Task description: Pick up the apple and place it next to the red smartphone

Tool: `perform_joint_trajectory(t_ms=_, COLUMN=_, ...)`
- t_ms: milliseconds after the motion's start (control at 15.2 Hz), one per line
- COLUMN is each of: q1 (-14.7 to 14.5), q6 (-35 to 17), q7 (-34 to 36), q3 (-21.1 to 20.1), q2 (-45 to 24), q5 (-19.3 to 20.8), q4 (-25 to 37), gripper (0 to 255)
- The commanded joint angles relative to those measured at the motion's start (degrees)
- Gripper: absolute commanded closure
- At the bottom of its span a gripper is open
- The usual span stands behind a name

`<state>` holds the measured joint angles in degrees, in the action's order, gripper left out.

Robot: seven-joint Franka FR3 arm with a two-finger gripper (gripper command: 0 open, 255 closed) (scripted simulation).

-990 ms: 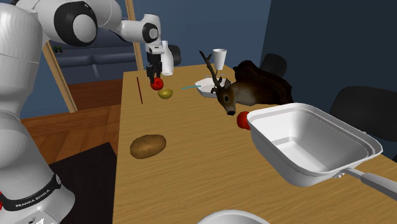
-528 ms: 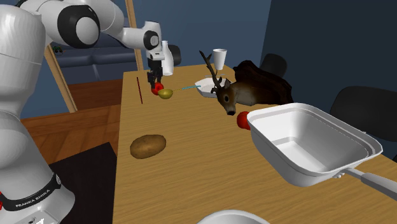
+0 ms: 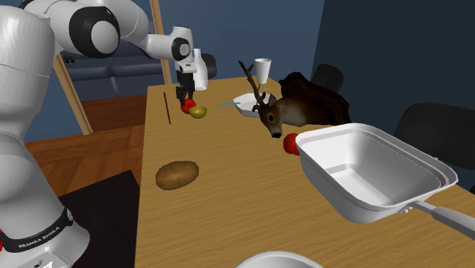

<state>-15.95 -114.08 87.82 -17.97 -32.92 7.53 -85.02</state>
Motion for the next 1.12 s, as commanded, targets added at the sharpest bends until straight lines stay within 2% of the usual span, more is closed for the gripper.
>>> perform_joint_trajectory(t_ms=0, q1=-0.1, q6=-0.1, q7=0.1, q3=0.0, q2=-0.4, q5=0.0, q4=-0.1, gripper=0)
perform_joint_trajectory(t_ms=264, q1=0.0, q6=0.0, q7=-0.1, q3=0.0, q2=-0.3, q5=0.0, q4=-0.1, gripper=0)
perform_joint_trajectory(t_ms=528, q1=0.1, q6=6.4, q7=-0.5, q3=-0.3, q2=1.4, q5=-0.6, q4=4.7, gripper=0)
perform_joint_trajectory(t_ms=1056, q1=0.1, q6=6.4, q7=-0.5, q3=-0.3, q2=1.4, q5=-0.6, q4=4.7, gripper=0)
